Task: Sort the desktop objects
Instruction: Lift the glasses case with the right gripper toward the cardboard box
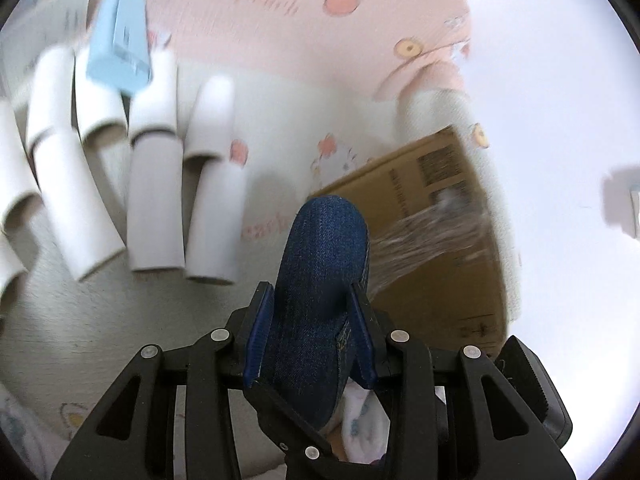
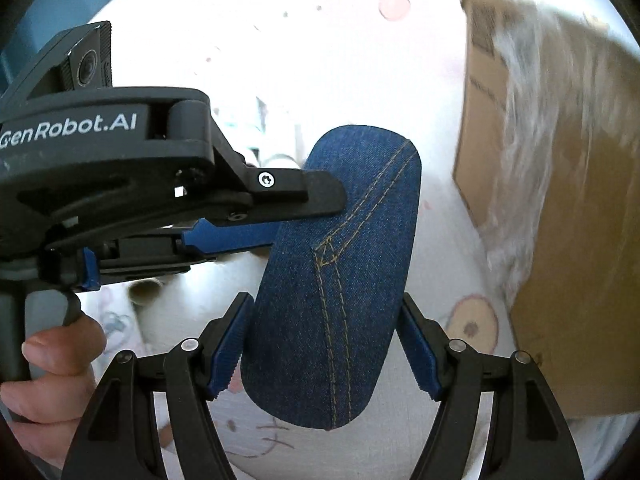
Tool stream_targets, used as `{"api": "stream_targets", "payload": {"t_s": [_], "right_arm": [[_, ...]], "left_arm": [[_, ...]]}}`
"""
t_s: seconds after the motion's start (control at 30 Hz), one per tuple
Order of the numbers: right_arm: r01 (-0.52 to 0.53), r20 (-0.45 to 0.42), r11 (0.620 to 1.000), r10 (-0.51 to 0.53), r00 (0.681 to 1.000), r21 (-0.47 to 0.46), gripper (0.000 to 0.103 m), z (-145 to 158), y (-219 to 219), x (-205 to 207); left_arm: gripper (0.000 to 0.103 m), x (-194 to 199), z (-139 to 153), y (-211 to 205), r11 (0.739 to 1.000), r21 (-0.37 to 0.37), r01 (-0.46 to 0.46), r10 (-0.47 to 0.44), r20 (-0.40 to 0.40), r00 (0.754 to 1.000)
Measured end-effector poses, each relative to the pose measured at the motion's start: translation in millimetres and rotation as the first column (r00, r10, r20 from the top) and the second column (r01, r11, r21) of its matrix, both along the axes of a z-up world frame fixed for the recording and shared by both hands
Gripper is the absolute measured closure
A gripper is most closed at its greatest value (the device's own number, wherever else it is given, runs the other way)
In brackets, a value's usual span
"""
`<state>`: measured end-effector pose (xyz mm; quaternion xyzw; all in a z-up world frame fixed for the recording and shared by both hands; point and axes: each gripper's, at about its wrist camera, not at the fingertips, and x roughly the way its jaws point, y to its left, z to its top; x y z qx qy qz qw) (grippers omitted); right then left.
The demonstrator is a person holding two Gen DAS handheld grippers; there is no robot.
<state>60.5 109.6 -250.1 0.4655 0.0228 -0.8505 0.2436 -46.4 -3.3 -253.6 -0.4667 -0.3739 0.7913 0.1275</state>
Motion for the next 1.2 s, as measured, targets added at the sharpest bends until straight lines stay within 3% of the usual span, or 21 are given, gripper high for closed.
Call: {"api": "stream_targets", "payload": {"t_s": [0.23,0.43,0.63,0.67,0.87,1.2], "right_arm": [[-0.018,-0.146,0.999,0.010,0.989,-0.050,0.033,56,6,1],[0.006,-0.229,0.989,-0.040,0.973,-0.145,0.033,100,25,-8],[0.008,-0.306,0.987,-0.057,0.950,-0.158,0.034,128,43,-13],[0.009,-0.325,0.989,-0.056,0.944,-0.146,0.034,133,44,0],[0.035,-0.367,0.990,-0.082,0.926,-0.135,0.034,141,62,-8],[0.105,-0.436,0.989,-0.140,0.889,-0.105,0.034,155,113,-33]], "left_arm": [[0.063,-7,66,5,0.999,-0.013,0.030,-0.031,-0.110,0.993],[0.062,-12,125,30,0.995,-0.085,0.056,-0.076,-0.254,0.964],[0.062,-18,148,51,0.979,-0.194,0.063,-0.118,-0.282,0.952],[0.062,-18,153,54,0.977,-0.201,0.067,-0.124,-0.289,0.949],[0.062,-20,177,89,0.946,-0.302,0.115,-0.223,-0.352,0.909],[0.062,-40,197,134,0.940,-0.276,0.202,-0.301,-0.385,0.873]]}}
